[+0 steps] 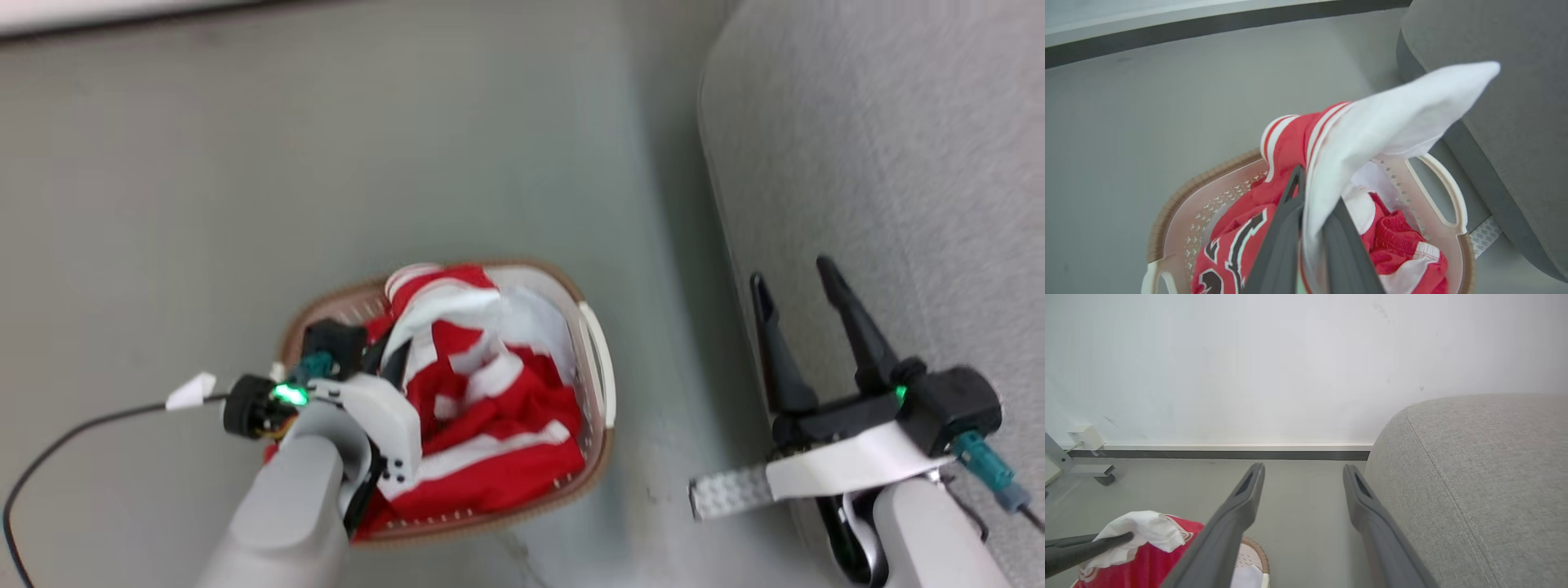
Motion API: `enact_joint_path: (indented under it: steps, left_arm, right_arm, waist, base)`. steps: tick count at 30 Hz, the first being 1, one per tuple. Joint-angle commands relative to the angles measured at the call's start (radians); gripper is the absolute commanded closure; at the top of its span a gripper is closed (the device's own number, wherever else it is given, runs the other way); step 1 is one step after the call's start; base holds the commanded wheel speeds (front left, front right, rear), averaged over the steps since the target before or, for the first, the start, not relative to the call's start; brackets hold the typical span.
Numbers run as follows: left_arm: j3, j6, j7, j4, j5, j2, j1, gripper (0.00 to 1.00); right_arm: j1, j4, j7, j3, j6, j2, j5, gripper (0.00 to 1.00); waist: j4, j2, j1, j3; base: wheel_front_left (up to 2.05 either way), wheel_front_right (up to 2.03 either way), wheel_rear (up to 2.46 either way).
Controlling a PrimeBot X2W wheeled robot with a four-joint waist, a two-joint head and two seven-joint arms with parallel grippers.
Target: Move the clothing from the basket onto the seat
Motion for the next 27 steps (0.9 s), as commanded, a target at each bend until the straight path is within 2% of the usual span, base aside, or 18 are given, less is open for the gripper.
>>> enact_joint_path:
  steps: [1,7,14,27]
  left_arm:
    - [0.004,-0.002,-0.005,-0.015,-0.013,-0.002,0.035,1.00]
    - [0.008,0.010,0.011,-0.096,-0.051,-0.006,0.125,1.00]
    - [0.016,0.029,0.069,-0.257,-0.084,-0.005,0.215,1.00]
    - [0.023,0.078,0.256,-0.699,-0.124,0.040,0.371,1.00]
  right_arm:
    - [0.029,0.011,0.000,0.004,-0.002,-0.001,0.011,0.00]
    - [0.105,0.051,0.000,0.001,-0.002,-0.001,0.020,0.00]
    - [0.185,0.077,0.000,-0.019,-0.002,-0.001,0.010,0.00]
    - [0.274,0.088,0.000,-0.019,-0.002,-0.011,0.024,0.00]
  waist:
    - [0.048,0.0000,0.0001,-0.163]
    - [0.080,0.0000,0.0001,-0.329]
    - [0.106,0.0000,0.0001,-0.458]
    - [0.091,0.0000,0.0001,-0.588]
  base:
    - [0.00,0.00,0.00]
    - [0.00,0.00,0.00]
    - [0.00,0.00,0.00]
    - [0.00,0.00,0.00]
